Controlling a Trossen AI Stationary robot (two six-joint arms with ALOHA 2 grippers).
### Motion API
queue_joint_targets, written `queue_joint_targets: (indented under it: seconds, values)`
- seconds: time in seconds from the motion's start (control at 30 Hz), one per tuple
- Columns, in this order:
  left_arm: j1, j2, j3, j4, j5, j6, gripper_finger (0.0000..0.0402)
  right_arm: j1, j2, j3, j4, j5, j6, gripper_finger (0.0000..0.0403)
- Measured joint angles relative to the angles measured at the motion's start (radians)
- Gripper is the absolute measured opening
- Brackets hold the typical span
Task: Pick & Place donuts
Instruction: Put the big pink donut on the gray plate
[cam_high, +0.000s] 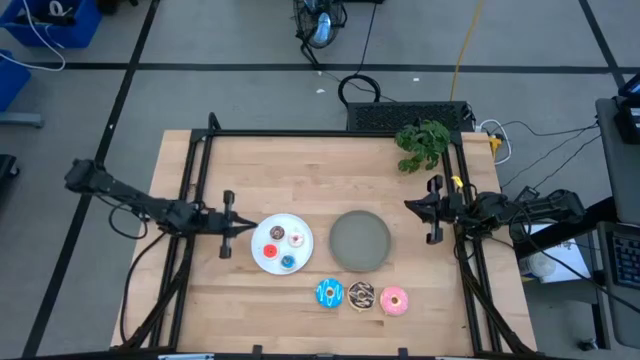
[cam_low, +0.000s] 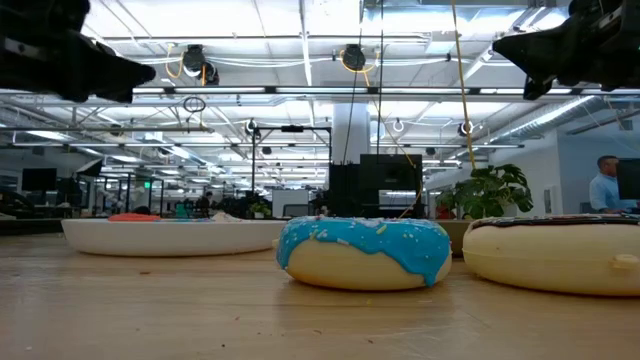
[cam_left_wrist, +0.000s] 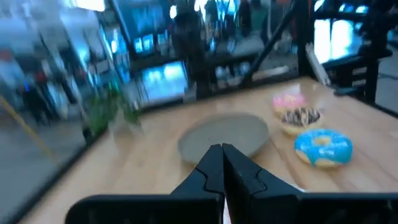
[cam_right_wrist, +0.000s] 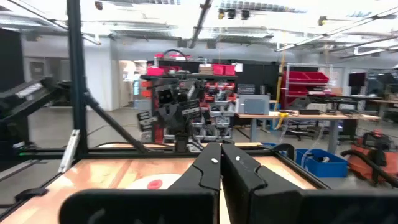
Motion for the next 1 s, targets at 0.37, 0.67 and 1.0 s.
queue_joint_targets:
  seconds: [0.37,0.67,1.0]
  values:
    - [-0.004,-0.124,-0.025,-0.011,0.047,0.140,0.0001,0.000,0.000,0.000,0.001,-0.002,-0.048,0.0000]
    - [-0.004,-0.122,-0.025,-0.005,0.045,0.154,0.0006,0.000,0.011,0.000,-0.026,-0.030,-0.006,0.0000]
    - [-0.004,-0.120,-0.025,-0.017,-0.063,0.162,0.0005,0.040,0.038,0.114,0.012,-0.028,-0.036,0.0000]
